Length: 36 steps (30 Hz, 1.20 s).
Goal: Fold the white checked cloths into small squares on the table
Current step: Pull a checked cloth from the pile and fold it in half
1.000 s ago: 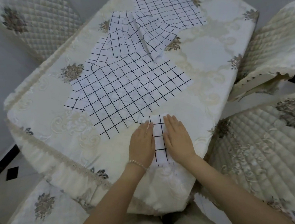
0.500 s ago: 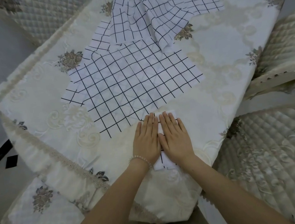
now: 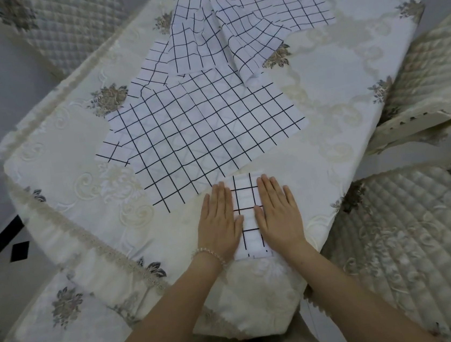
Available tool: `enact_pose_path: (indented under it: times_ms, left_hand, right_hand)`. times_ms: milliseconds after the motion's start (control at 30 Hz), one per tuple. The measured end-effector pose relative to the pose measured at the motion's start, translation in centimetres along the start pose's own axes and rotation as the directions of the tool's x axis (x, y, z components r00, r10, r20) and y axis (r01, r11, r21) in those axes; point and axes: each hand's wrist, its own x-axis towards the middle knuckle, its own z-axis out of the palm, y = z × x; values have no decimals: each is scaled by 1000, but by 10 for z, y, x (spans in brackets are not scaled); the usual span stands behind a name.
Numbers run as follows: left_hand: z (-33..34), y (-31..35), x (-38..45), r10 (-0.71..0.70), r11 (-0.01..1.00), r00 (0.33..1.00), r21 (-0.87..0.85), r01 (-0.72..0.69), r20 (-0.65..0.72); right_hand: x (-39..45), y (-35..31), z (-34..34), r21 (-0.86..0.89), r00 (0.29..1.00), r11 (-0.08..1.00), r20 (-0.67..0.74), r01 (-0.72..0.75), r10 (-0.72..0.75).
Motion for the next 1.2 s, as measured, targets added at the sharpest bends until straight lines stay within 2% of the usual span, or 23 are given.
enact_pose_path:
  times_ms: [67, 200, 333, 400, 500, 567, 633, 700, 800, 933, 1000, 1100, 1133, 1167, 1200]
  left_hand:
    - [4, 6, -16, 60, 998, 998, 11, -60, 19]
    - [7, 6, -24, 41, 998, 998, 36, -43, 56]
    - [-8, 5, -19, 76, 995, 994, 52, -81, 80]
    - [-17, 2, -21, 132, 989, 990, 57, -135, 55]
    - [-27, 1, -31, 272, 962, 962, 29, -271, -20]
    - [-25, 0, -40, 390, 920, 920, 38, -389, -44]
    - [-21, -7, -45, 432, 900, 900, 95, -426, -56]
    - [-18, -15, -44, 361, 925, 929, 156, -345, -86]
    - [-23, -18, -40, 201, 965, 976, 189, -183, -83]
    - [-24, -7, -43, 193, 975, 978, 126, -182, -82]
    - [-21, -1, -46, 184, 981, 979, 80, -178, -84]
    - [-17, -3, -46, 173, 984, 978, -21, -177, -119]
    - [-17, -4, -46, 144, 977, 978, -137, -165, -149]
    - [-20, -4, -46, 53, 942, 987, -321, -100, -153]
    - [-26, -4, -45, -88, 851, 991, -524, 23, -100]
  right_hand:
    - [0, 0, 0, -10, 1000, 1000, 1, 0, 0]
    - [0, -2, -2, -17, 1000, 1000, -10, 15, -15]
    - [20, -5, -22, 102, 1000, 995, -25, -10, 12]
    - [39, -5, -35, 130, 999, 991, 46, 12, -18]
    - [60, -4, -47, 74, 975, 992, 189, 106, -118]
    - [64, -4, -52, 5, 967, 990, 212, 142, -140]
    - [63, -1, -56, -31, 971, 993, 215, 117, -108]
    - [56, 5, -56, -9, 971, 999, 233, 53, -49]
    - [41, 12, -55, 197, 954, 970, 289, -144, 83]
    - [19, 9, -50, 397, 962, 880, 178, -261, 205]
    - [6, 0, -51, 488, 972, 841, 86, -234, 221]
    - [-12, -21, -53, 547, 986, 832, -70, -91, 154]
    - [-17, -28, -53, 535, 988, 845, -120, -21, 100]
    - [-22, -34, -52, 509, 986, 859, -163, 56, 33]
    - [-27, -39, -52, 478, 979, 869, -201, 129, -35]
